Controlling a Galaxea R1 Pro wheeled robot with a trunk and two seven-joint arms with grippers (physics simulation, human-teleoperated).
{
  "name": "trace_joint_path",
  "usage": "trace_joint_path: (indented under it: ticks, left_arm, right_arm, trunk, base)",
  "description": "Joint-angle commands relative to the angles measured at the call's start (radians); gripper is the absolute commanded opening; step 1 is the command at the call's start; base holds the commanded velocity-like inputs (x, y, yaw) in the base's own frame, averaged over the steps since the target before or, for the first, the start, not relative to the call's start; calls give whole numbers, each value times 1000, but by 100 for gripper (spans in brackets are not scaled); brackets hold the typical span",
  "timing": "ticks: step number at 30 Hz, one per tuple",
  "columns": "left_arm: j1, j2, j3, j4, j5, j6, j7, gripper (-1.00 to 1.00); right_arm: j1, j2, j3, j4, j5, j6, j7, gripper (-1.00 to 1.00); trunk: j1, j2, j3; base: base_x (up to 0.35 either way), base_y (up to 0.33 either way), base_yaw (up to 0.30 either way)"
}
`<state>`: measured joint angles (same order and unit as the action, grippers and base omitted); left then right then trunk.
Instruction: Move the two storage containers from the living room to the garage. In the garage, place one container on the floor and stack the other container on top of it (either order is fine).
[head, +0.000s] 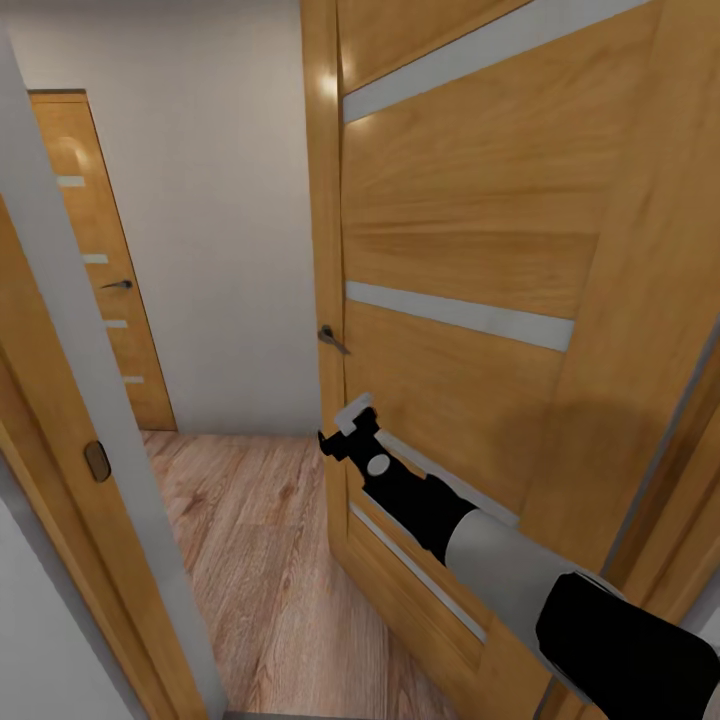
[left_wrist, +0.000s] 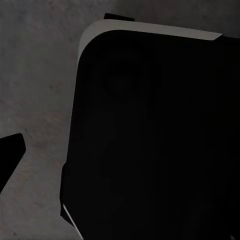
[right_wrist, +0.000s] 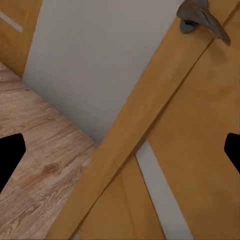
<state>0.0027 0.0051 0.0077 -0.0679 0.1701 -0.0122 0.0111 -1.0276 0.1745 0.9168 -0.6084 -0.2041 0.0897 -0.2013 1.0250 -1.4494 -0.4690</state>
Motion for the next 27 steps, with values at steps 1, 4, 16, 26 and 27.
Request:
trace_joint_path:
  ticks: [1, 4, 16, 26, 27]
  left_arm:
    - [0, 0, 0, -1, 6, -1, 1, 100]
    - [0, 1, 0, -1, 6, -1, 1, 100]
    - [0, 1, 0, -3, 8, -1, 1, 100]
    - [0, 1, -2, -1, 32, 0, 0, 100]
    - [0, 1, -2, -1, 32, 0, 0, 100]
  right_arm:
    - [-2, 0, 13, -2, -11, -2, -10, 100]
    - [-2, 0, 21, -4, -14, -13, -16, 100]
    - [-2, 0, 28, -7, -15, -7, -49, 100]
    - [-2, 0, 14, 55, -9, -31, -72, 100]
    - [-2, 0, 14, 57, -9, -31, -72, 100]
  trunk:
    - [0, -1, -1]
    - [0, -1, -1]
    - [0, -1, -1]
    - [0, -1, -1]
    - [0, -1, -1]
  base:
    - [0, 0, 0]
    - [0, 0, 0]
    - [1, 0, 0]
    - [305, 0, 0]
    - [320, 0, 0]
